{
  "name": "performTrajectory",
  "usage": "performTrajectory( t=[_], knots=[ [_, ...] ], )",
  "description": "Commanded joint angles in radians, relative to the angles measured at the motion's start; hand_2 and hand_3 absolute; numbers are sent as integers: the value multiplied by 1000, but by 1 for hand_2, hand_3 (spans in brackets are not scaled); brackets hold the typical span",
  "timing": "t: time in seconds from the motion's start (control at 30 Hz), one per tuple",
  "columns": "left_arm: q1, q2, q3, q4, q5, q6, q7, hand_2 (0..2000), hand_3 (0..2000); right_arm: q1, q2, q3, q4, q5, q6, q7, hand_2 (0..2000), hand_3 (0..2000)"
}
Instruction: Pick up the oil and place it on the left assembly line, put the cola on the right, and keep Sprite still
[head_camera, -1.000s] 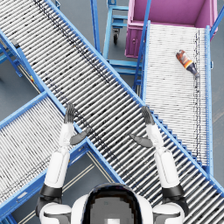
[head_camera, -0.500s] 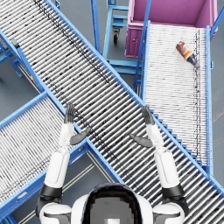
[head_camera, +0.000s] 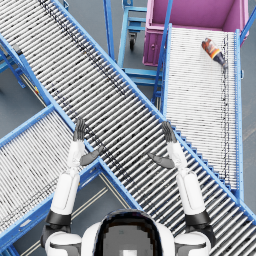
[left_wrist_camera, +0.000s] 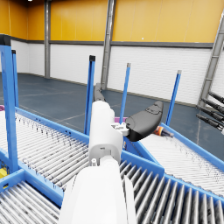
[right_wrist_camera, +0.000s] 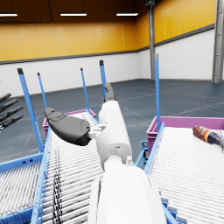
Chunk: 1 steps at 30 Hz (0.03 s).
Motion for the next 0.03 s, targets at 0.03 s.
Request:
performTrajectory(
  t=[0.03],
  knots=[
    [0,0,0,0,0,0,0,0,0,0,0,0,0,0,0,0,0,0]
  ],
)
